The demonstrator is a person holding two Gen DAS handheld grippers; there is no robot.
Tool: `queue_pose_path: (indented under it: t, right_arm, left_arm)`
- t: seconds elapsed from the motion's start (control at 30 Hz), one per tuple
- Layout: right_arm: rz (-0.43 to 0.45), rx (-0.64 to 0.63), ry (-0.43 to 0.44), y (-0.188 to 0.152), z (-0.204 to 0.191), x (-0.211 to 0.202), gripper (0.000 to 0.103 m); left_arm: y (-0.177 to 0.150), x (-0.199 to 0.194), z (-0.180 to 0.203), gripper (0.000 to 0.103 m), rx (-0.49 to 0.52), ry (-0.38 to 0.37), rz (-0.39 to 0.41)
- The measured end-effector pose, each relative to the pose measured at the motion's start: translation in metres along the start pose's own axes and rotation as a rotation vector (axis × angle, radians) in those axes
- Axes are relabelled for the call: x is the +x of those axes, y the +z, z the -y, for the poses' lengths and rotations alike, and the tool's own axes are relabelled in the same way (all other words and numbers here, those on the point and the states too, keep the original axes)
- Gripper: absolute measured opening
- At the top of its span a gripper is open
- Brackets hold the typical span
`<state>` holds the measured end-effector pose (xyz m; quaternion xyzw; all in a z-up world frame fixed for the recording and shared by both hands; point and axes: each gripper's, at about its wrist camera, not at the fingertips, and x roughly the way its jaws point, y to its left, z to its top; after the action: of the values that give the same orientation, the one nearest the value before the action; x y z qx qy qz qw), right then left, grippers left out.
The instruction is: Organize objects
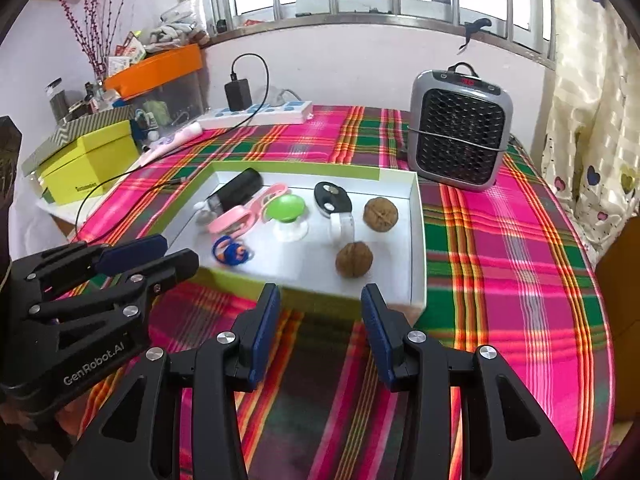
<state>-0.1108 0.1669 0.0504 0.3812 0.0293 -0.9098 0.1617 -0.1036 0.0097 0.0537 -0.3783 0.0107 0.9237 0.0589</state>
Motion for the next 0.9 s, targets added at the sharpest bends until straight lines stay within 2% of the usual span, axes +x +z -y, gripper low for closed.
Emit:
queue_pose_path:
  t: [0.13, 0.23, 0.33, 0.4, 0.73, 0.9]
  right_arm:
    - [-0.017, -0.015, -0.010, -0.015, -0.005, -0.004, 0.043]
    - [-0.040, -0.021, -0.018, -0.027, -0.008, -0.002, 0.043]
    - [-0.060, -0.006, -0.020, -0.037, -0.007, 0.001, 0.043]
    - [-0.074, -0.003, -0.031, -0.042, -0.006, 0.003, 0.043]
    - [-0.106, 0.008, -0.077, -0.054, -0.001, 0.006, 0.043]
    - [-0.105, 0.021, -0.084, -0.055, 0.002, 0.005, 0.044]
  left_arm:
    - [-0.019, -0.002, -0.001, 0.035, -0.015, 0.001, -0.031]
    - [-0.032, 0.000, -0.001, 0.035, -0.006, 0.034, -0.050]
    - [-0.043, 0.000, -0.003, 0.035, -0.019, 0.023, -0.071]
    - [-0.048, 0.000, -0.004, 0.035, -0.021, 0.047, -0.075]
    - [-0.060, 0.002, -0.006, 0.037, -0.061, 0.070, -0.093]
    - [-0.061, 0.004, -0.001, 0.043, -0.050, 0.084, -0.100]
